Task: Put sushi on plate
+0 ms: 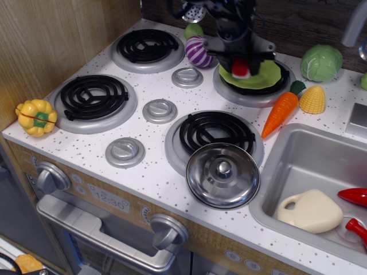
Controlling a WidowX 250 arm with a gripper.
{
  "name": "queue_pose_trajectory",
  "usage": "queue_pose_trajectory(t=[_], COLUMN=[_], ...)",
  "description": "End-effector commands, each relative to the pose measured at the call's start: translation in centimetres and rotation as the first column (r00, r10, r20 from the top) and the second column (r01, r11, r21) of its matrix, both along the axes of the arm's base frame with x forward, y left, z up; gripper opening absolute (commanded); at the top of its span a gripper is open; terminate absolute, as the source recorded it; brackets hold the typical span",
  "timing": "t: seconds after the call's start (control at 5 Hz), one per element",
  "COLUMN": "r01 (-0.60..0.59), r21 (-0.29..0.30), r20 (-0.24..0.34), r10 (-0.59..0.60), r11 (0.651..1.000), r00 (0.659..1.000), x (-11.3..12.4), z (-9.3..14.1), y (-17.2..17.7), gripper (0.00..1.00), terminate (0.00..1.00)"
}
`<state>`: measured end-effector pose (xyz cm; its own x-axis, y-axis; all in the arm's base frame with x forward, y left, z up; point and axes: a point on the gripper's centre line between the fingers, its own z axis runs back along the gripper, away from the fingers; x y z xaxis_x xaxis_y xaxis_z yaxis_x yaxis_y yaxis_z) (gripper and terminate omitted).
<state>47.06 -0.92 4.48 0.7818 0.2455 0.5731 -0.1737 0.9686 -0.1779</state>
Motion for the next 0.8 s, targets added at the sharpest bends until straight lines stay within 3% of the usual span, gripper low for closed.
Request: queue_pose_trajectory(t=[0.0, 0.4, 0.6], r01=[0.062, 0.062, 0.062], r21=[0.018, 0.018, 0.018], r20=[0.084, 0.084, 0.084], r10=[-0.063, -0.063, -0.063], r11=[0.998, 0.998, 0.998], r00=[0.994, 0.994, 0.994], x=[1.83, 1.83, 1.83], z=[1.98, 1.98, 1.98], y=[0.28, 0.28, 0.28], gripper=[1.00, 1.00, 1.00], terminate=[0.00, 0.00, 1.00])
